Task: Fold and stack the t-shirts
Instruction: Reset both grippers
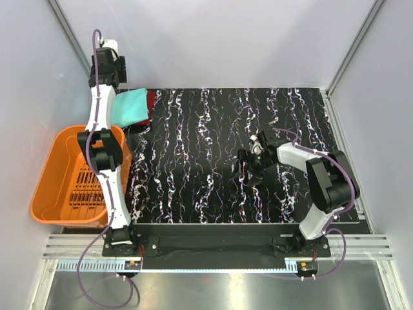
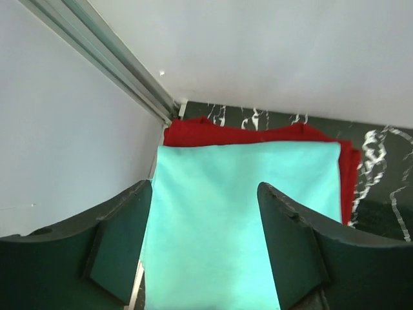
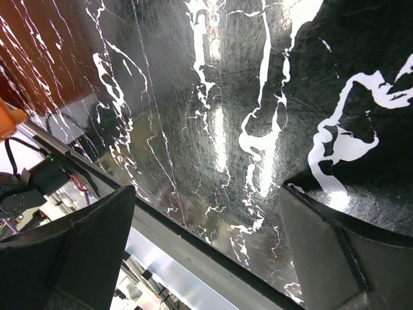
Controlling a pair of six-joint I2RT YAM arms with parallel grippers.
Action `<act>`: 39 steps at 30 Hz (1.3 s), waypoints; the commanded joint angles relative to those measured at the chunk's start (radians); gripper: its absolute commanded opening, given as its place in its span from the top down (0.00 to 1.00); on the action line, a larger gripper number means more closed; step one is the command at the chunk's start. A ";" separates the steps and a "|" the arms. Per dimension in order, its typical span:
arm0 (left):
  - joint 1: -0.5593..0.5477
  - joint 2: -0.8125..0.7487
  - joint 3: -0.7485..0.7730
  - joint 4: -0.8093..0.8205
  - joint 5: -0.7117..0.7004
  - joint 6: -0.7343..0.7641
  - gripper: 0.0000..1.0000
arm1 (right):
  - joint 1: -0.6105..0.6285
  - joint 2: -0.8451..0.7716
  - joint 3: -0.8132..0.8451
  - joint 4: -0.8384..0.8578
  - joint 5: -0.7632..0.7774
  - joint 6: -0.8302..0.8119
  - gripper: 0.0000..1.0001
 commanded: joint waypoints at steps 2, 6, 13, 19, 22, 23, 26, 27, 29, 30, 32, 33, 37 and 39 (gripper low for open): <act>-0.045 -0.160 0.005 0.067 0.038 -0.050 0.25 | -0.004 -0.053 -0.014 0.014 0.040 0.006 0.00; -0.085 -0.298 -0.138 0.070 0.104 -0.066 0.24 | -0.002 -0.124 -0.029 -0.008 0.043 0.015 0.00; -0.126 -0.333 -0.299 -0.054 0.084 -0.155 0.18 | -0.004 -0.236 -0.066 -0.029 0.040 0.034 0.00; -0.189 -0.493 -0.623 0.091 0.141 -0.242 0.22 | -0.004 -0.265 -0.079 -0.031 0.043 0.029 0.00; -0.234 -0.525 -0.655 0.073 0.161 -0.259 0.23 | -0.002 -0.277 -0.092 -0.009 0.028 0.043 0.00; -0.261 -0.548 -0.663 0.053 0.158 -0.265 0.23 | -0.004 -0.282 -0.096 -0.005 0.019 0.057 0.00; -0.316 -0.649 -0.756 0.053 0.243 -0.300 0.22 | -0.004 -0.308 -0.129 0.034 -0.001 0.091 0.00; -0.332 -0.686 -0.855 0.091 0.333 -0.328 0.22 | -0.004 -0.317 -0.142 0.072 -0.009 0.103 0.00; -0.390 -0.825 -0.990 0.175 0.392 -0.383 0.22 | -0.004 -0.366 -0.207 0.127 -0.030 0.160 0.00; -0.410 -0.876 -1.061 0.215 0.465 -0.408 0.21 | -0.004 -0.386 -0.258 0.190 -0.038 0.182 0.00; -0.458 -0.996 -1.320 0.381 0.554 -0.545 0.20 | -0.004 -0.454 -0.320 0.253 -0.043 0.258 0.00; -0.473 -1.119 -1.430 0.457 0.652 -0.608 0.18 | -0.004 -0.477 -0.378 0.315 -0.047 0.278 0.00; -0.579 -1.430 -1.945 0.781 0.750 -0.872 0.17 | -0.002 -0.595 -0.533 0.507 -0.084 0.451 0.00; -0.614 -1.579 -2.064 0.852 0.736 -0.960 0.16 | -0.004 -0.662 -0.631 0.618 -0.090 0.543 0.00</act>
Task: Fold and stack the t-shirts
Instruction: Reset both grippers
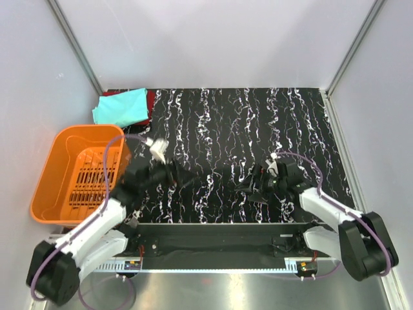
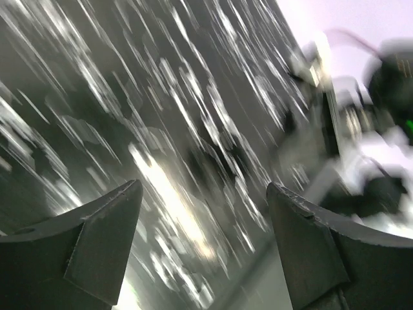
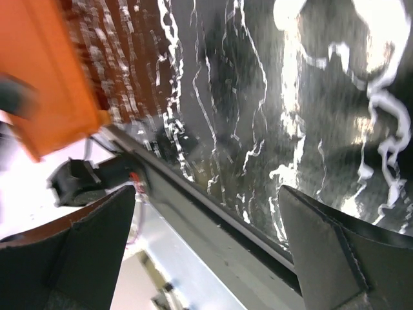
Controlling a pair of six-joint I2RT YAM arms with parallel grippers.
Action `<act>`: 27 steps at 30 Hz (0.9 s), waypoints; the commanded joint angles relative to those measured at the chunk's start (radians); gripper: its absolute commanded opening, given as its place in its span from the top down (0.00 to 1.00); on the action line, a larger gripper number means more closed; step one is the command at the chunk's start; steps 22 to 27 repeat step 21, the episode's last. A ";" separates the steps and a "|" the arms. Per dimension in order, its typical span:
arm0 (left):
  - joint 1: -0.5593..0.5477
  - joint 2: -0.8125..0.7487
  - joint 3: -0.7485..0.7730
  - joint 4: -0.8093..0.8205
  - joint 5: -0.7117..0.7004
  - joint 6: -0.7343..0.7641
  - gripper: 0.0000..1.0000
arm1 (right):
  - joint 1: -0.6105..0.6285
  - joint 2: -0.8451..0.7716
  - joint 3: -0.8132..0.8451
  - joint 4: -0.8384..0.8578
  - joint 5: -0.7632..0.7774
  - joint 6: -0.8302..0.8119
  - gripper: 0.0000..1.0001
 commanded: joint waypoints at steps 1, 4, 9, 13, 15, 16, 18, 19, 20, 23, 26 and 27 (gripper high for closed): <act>-0.061 -0.282 -0.212 0.281 0.106 -0.256 0.16 | -0.004 -0.106 -0.132 0.284 -0.049 0.216 0.00; -0.070 -0.586 -0.378 0.296 0.143 -0.367 0.16 | -0.004 -0.198 -0.250 0.430 -0.048 0.318 0.00; -0.072 -1.047 -0.576 0.288 0.180 -0.594 0.14 | -0.002 -0.377 -0.378 0.513 -0.015 0.404 0.00; -0.073 -0.950 -0.681 0.705 0.260 -0.795 0.15 | -0.004 -0.538 -0.439 0.477 -0.009 0.438 0.00; -0.075 -0.949 -0.684 0.830 0.261 -0.830 0.13 | -0.004 -0.650 -0.433 0.375 -0.011 0.418 0.00; -0.075 -0.965 -0.682 0.854 0.258 -0.846 0.12 | -0.004 -0.690 -0.432 0.311 -0.009 0.413 0.00; -0.075 -1.032 -0.682 0.856 0.255 -0.856 0.09 | -0.004 -0.805 -0.427 0.260 -0.011 0.412 0.00; -0.075 -1.058 -0.684 0.856 0.257 -0.863 0.09 | -0.002 -0.844 -0.426 0.239 -0.014 0.416 0.00; -0.075 -1.069 -0.682 0.892 0.260 -0.893 0.09 | -0.004 -0.882 -0.426 0.219 -0.015 0.424 0.00; -0.075 -1.056 -0.684 0.943 0.280 -0.915 0.09 | -0.002 -0.961 -0.424 0.206 -0.023 0.445 0.00; -0.075 -1.056 -0.684 0.943 0.280 -0.915 0.09 | -0.002 -0.961 -0.424 0.206 -0.023 0.445 0.00; -0.075 -1.056 -0.684 0.943 0.280 -0.915 0.09 | -0.002 -0.961 -0.424 0.206 -0.023 0.445 0.00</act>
